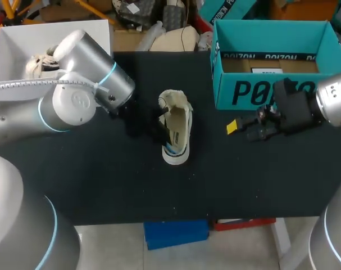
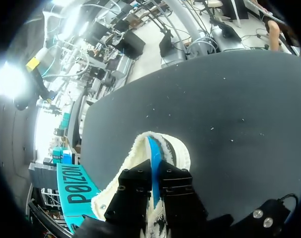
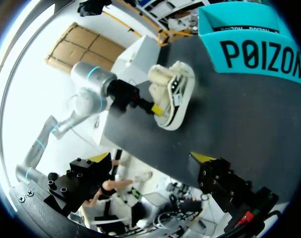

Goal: Take the shoe out of the shoebox, open the shoe tongue, remove and reinsert the insole, then place the shoe into the shoebox

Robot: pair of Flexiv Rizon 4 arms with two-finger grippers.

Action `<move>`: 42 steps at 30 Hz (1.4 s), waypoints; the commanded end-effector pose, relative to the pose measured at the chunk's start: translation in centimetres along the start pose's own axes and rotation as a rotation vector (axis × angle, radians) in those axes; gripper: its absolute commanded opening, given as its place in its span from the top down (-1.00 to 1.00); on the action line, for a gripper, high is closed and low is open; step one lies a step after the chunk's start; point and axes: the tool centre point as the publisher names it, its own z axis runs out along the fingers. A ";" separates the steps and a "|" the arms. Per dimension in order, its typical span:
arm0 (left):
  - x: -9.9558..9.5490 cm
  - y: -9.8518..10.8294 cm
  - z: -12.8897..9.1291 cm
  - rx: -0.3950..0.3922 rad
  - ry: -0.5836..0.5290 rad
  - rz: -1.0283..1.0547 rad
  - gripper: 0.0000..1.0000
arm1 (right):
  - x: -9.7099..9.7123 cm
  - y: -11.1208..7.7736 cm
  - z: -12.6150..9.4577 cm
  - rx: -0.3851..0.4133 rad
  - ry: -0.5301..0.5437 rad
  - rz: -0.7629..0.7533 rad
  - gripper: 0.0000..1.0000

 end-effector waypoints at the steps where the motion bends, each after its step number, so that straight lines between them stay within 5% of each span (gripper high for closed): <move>1: -0.4 0.2 1.0 0.007 0.072 -0.003 0.91 | 0.1 0.1 0.0 0.002 -0.002 0.001 -1.00; 2: -0.4 0.2 1.0 0.007 0.072 -0.003 0.69 | 0.1 0.1 0.0 0.002 -0.002 0.001 -1.00; 4: -0.4 0.1 0.8 0.005 0.073 -0.005 -0.50 | 0.1 0.1 0.0 0.002 -0.002 0.001 -1.00; 5: -0.5 0.0 0.5 0.004 0.072 -0.006 -0.93 | 0.1 0.1 0.0 0.002 -0.002 0.001 -1.00; 13: -1.4 -0.6 -3.2 -0.016 0.082 -0.014 -1.00 | 0.1 0.1 0.0 0.002 -0.002 0.001 -1.00; 15: -1.9 -0.6 -3.8 -0.032 0.084 -0.006 -0.87 | 0.1 0.1 0.0 0.002 -0.002 0.001 -1.00; 16: -2.1 -0.6 -3.9 -0.041 0.081 -0.003 -0.65 | 0.1 0.1 0.0 0.002 -0.002 0.001 -1.00; 19: -3.0 -0.5 -4.0 -0.064 0.068 0.007 0.47 | 0.1 0.1 0.0 0.002 -0.002 0.001 -1.00; 20: -3.1 -0.5 -3.9 -0.062 0.091 0.021 1.00 | 0.1 0.1 0.0 0.002 -0.002 0.001 -1.00; 29: -2.3 -0.8 -2.5 -0.047 0.291 0.091 1.00 | 0.1 0.1 0.0 0.002 -0.002 0.001 -1.00; 42: -0.5 -0.4 -1.2 -0.042 0.365 0.077 1.00 | 0.1 0.1 0.0 0.002 -0.002 0.001 -1.00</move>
